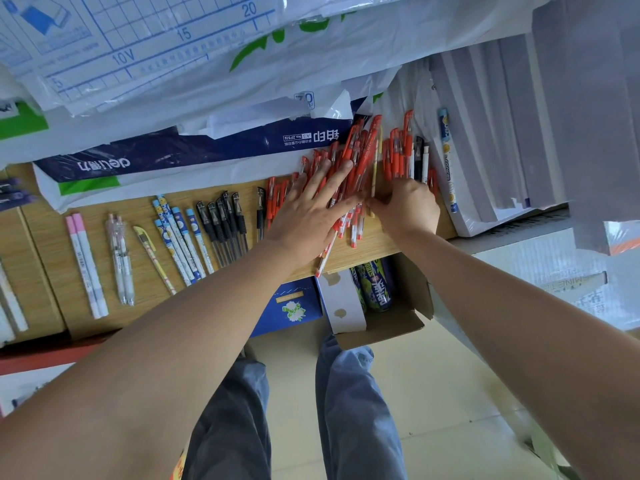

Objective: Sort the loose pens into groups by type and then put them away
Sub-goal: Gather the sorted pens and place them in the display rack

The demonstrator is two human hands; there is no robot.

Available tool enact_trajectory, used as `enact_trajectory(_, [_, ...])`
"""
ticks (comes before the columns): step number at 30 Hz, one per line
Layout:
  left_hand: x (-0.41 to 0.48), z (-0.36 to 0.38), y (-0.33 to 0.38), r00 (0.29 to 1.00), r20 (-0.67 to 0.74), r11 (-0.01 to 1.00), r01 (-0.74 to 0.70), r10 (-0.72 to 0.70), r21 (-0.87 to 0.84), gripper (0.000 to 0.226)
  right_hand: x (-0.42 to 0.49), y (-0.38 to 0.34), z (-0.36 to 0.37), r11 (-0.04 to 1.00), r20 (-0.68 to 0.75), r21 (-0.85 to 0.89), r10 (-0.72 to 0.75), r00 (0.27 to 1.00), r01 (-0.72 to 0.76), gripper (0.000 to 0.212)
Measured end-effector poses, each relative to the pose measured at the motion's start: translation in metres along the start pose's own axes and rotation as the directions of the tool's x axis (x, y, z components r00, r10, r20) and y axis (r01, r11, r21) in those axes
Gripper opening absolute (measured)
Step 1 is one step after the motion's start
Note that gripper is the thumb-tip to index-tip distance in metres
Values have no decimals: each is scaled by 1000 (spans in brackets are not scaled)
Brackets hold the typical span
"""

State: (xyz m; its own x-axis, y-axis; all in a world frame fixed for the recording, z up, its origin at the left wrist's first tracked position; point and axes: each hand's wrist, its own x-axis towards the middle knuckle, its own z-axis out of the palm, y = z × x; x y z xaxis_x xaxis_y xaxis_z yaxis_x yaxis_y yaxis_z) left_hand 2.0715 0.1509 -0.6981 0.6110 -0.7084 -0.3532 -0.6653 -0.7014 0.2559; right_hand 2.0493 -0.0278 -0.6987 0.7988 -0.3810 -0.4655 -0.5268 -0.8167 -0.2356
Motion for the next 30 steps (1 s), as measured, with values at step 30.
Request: enact_trajectory(30, [29,-14,26,893,-173,789,259,-415,-558,34,-21,39,-19,965,-95,190,202,975,-181,27])
